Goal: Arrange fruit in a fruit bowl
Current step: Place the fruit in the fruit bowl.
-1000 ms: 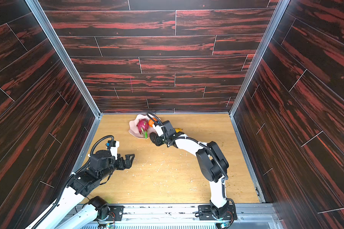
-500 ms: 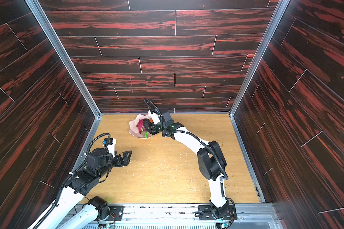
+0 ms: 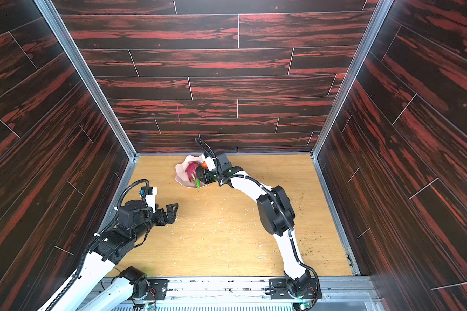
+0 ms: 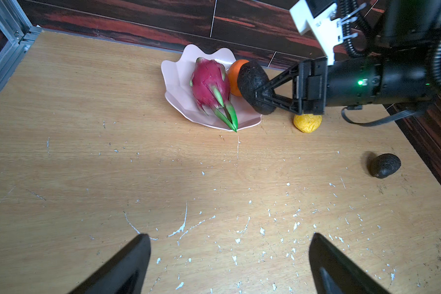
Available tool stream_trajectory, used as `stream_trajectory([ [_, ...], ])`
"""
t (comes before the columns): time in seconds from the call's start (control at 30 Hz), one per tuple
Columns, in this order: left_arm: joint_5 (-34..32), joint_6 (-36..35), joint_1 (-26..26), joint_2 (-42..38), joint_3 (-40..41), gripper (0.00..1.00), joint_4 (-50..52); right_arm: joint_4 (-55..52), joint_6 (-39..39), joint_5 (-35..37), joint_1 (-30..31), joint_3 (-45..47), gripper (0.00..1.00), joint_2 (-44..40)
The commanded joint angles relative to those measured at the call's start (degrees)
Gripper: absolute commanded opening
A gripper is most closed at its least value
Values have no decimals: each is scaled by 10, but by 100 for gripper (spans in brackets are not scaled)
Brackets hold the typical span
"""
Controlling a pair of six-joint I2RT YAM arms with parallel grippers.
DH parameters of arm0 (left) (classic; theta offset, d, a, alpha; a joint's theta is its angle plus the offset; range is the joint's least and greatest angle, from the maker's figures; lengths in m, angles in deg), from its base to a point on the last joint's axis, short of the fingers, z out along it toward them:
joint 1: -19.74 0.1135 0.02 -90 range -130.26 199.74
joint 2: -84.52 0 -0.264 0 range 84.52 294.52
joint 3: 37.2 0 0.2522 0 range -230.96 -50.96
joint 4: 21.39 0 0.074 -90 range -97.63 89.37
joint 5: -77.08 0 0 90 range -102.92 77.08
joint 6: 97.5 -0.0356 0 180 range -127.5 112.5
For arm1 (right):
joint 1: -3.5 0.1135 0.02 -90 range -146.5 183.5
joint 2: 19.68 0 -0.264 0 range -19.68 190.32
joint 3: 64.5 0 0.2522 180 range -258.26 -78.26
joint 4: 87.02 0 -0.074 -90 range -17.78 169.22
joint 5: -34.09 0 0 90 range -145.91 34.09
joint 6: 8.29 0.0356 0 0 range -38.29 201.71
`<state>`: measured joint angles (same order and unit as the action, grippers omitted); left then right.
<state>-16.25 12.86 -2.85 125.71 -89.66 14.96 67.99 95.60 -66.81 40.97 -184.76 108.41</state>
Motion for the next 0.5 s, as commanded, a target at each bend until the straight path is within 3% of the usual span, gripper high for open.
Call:
stream_trajectory([
  [0.0, 6, -7, 4, 2, -3, 100, -4, -7, -11, 5, -3, -38, 42, 47],
  [0.47, 14, -7, 8, 10, -3, 99, -6, -28, -12, 7, -19, -93, 43, 106],
])
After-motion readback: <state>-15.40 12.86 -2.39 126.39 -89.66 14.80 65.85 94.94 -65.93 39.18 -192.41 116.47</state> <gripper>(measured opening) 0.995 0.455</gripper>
